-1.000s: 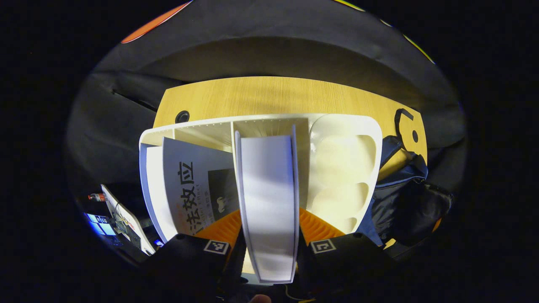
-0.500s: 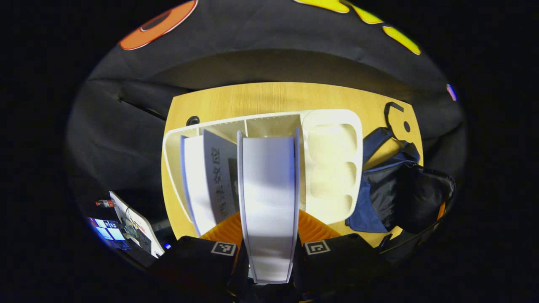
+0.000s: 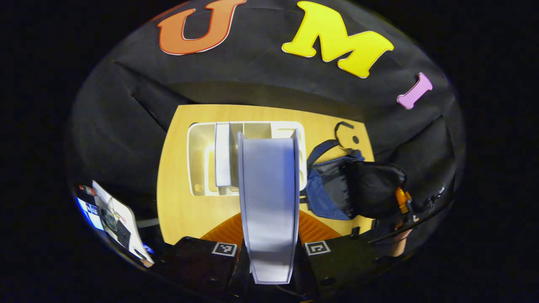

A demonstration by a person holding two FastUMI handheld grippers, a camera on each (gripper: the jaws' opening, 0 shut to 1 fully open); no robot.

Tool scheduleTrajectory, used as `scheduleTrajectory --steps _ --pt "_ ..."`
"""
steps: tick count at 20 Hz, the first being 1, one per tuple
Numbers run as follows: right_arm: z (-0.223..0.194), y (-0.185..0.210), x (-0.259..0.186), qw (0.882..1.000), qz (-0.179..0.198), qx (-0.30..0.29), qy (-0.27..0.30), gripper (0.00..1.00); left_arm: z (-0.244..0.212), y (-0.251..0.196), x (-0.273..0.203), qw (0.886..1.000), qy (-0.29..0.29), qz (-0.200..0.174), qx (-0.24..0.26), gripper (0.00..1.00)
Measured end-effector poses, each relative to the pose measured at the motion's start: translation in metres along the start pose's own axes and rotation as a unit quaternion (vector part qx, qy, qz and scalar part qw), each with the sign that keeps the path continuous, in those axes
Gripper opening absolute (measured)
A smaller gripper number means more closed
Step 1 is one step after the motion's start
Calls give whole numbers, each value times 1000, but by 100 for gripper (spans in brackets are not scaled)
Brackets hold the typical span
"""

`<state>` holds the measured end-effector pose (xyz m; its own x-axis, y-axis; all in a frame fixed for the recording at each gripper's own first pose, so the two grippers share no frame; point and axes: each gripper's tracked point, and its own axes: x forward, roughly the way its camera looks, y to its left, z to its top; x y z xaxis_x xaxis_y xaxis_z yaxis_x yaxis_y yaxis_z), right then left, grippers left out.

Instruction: Open the schoolbag, grab two books from the bookshelf and put them into the schoolbag.

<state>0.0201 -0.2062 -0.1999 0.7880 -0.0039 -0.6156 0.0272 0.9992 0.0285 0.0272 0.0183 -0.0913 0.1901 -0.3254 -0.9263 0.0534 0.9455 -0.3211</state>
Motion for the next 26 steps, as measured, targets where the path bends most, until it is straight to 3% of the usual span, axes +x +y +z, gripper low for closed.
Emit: scheduleTrajectory --steps 2,5,7,12,19,22,26 --pt "0 3 -1 1000 2 2 0 0 -6 -22 -1 998 -10 -61 -32 44" --pt "-3 4 -1 1000 -2 13 1 2 -9 -64 12 984 -23 -157 -77 44" --pt "-5 3 -1 1000 -4 18 4 0 -15 -84 34 977 -31 -190 -91 44" --pt "-8 1 2 999 -9 48 10 0 -62 -137 113 970 -10 -226 -93 44" --pt "-12 -5 10 998 -12 56 19 0 -104 -192 222 969 15 -222 -108 44" --pt "-7 -7 11 998 -13 49 20 0 -112 -205 253 967 18 -228 -108 44" --pt "-2 -8 8 999 -12 35 25 0 -113 -233 267 954 22 -270 -127 43"
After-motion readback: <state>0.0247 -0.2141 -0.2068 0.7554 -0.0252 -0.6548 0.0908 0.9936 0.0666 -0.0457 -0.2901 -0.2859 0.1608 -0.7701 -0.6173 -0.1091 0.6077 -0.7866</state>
